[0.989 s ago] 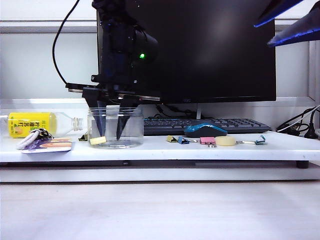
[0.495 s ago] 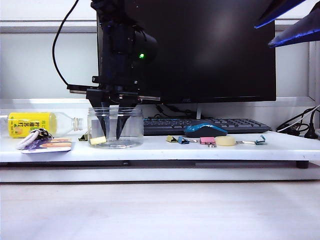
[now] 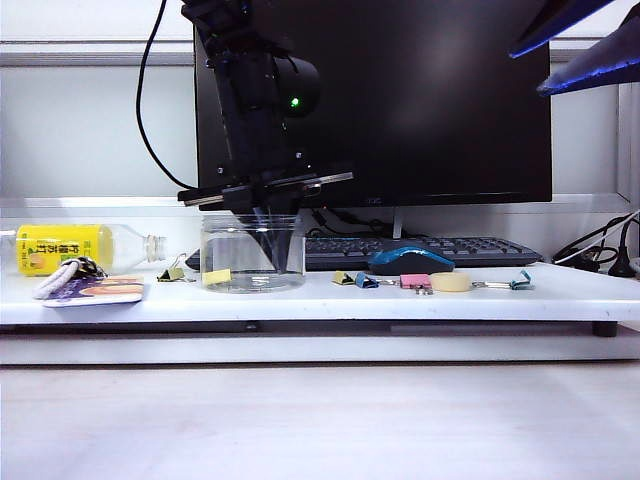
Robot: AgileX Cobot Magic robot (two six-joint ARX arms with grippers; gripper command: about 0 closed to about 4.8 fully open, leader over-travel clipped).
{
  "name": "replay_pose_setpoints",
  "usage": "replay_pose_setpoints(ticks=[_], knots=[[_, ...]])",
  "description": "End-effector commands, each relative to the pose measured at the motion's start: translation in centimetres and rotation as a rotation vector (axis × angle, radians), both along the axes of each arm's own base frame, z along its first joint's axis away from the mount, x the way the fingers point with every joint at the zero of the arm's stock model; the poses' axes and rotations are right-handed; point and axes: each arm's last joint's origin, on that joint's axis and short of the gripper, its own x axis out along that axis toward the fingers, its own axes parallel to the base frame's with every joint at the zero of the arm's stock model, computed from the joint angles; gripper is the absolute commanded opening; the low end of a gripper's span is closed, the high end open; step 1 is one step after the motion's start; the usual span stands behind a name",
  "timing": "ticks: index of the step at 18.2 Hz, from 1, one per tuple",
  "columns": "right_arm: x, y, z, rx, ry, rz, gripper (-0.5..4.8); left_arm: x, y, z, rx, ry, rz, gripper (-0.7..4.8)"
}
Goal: Take the clips out of the round transparent plastic box and place them on the table.
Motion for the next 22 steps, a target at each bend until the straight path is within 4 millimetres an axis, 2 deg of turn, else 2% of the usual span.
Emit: replay_pose_setpoints(ticks=[1,4,7,16,22], knots=[[0.2,0.0,0.1,-0.003,-0.016,0.001,2.12,-0.5,0.8,0.6,0.058,0.045,0.083,-0.03],[0.7,0.1,-0.2,-0.004,-0.005,0.002,2.12,-0.6,1.3,2.0,0.199,-0.025,0.132,0.05],[1.0,0.2,-0.4,-0.003,0.000,0.005,2.12,-0.8,1.4,3.3,0.249,-0.072,0.162,0.14],[1.2,0.2,-0.2,0.002,-0.025,0.004,2.12,-1.0,1.1,3.1,0.220,-0.050,0.261,0.21],[1.2,0.2,-0.1,0.003,-0.029,0.005,2.12,-1.1,1.2,2.2,0.255,-0.036,0.299,0.21]])
